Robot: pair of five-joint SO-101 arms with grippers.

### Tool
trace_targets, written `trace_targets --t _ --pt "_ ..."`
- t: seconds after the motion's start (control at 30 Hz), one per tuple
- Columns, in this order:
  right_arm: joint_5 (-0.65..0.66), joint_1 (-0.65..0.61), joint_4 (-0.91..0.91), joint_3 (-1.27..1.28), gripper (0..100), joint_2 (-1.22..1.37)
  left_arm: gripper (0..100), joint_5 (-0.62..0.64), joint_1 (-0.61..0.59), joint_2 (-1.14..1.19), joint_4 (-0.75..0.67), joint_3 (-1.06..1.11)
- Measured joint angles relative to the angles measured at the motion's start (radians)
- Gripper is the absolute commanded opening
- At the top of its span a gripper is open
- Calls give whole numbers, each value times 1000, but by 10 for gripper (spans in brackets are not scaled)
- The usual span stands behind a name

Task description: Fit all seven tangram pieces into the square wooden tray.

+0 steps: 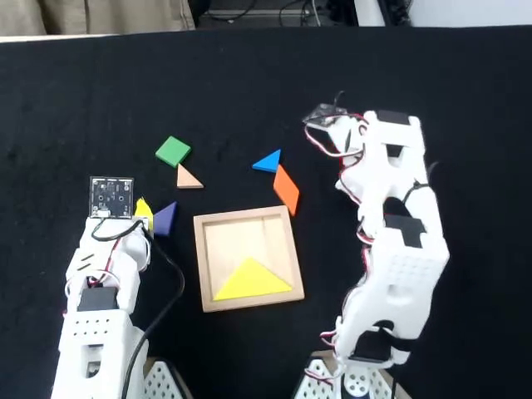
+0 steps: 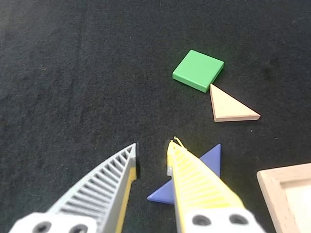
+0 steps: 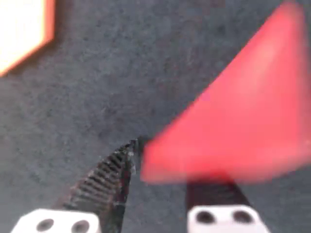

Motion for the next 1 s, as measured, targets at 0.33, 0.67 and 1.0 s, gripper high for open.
trace_targets --t 0.33,0.67,1.0 --pt "0 -5 120 -110 32 8 116 0 0 0 0 0" --pt "-61 -8 104 -284 32 -12 116 0 0 0 0 0" --pt "-304 -9 -637 -391 31 279 116 0 0 0 0 0"
